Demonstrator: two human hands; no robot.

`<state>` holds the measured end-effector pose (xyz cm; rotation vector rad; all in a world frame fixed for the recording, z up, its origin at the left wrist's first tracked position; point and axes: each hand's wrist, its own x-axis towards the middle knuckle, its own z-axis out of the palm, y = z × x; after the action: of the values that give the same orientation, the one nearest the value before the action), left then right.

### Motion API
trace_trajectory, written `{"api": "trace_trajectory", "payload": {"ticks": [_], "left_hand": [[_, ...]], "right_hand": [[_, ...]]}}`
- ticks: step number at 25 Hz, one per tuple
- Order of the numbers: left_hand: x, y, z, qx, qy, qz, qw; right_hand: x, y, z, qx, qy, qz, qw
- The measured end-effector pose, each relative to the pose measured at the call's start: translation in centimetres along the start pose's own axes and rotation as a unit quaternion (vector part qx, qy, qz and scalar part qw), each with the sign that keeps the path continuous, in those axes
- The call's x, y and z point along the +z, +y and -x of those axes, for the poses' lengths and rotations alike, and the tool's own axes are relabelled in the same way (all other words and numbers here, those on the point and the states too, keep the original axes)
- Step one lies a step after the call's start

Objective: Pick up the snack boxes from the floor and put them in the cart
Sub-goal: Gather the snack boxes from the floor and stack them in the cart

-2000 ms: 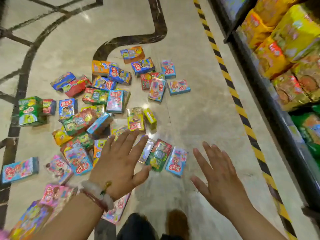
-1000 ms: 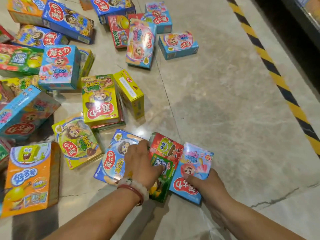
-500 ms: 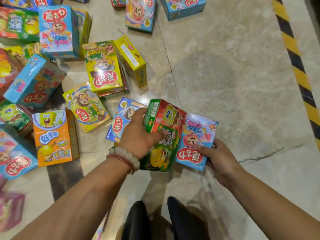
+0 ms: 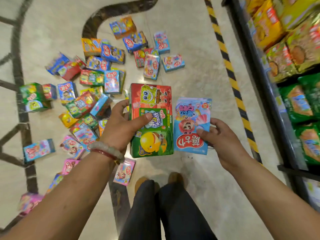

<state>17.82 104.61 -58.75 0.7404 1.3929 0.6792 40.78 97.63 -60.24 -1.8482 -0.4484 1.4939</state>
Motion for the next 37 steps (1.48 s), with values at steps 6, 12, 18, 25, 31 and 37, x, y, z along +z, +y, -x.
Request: {"api": "trace_trajectory", "payload": {"ticks": [6,12,18,25,31,37], "left_hand": [[-0.5,14.4,14.3,0.032,-0.003,0.047,0.998],[0.0,22.6,24.8,0.053,-0.074,0.053,0.994],[-0.1,26.4,31.5,0.092,-0.178,0.031,0.979],[-0.9,26.2,36.5,0.076,-0.322,-0.054,0.942],[2.9,21.6,42.2,0.035,-0.430,-0.141,0.891],[9.1,15.0,52.1,0.027,-0.538,-0.219,0.814]], "right_hand": [[-2.3,-13.4,16.0,-0.085,-0.048,0.004,0.995],[-5.3,-19.0,27.6,-0.154,-0.059,-0.019,0.986],[-7.7,-18.4,36.3,-0.197,0.017,-0.089,0.976],[-6.4,-11.8,48.1,-0.194,0.129,-0.211,0.949],[-6.2,-2.4,58.3,-0.190,0.242,-0.288,0.907],[-7.8,7.8,68.0,-0.177,0.374,-0.349,0.841]]}}
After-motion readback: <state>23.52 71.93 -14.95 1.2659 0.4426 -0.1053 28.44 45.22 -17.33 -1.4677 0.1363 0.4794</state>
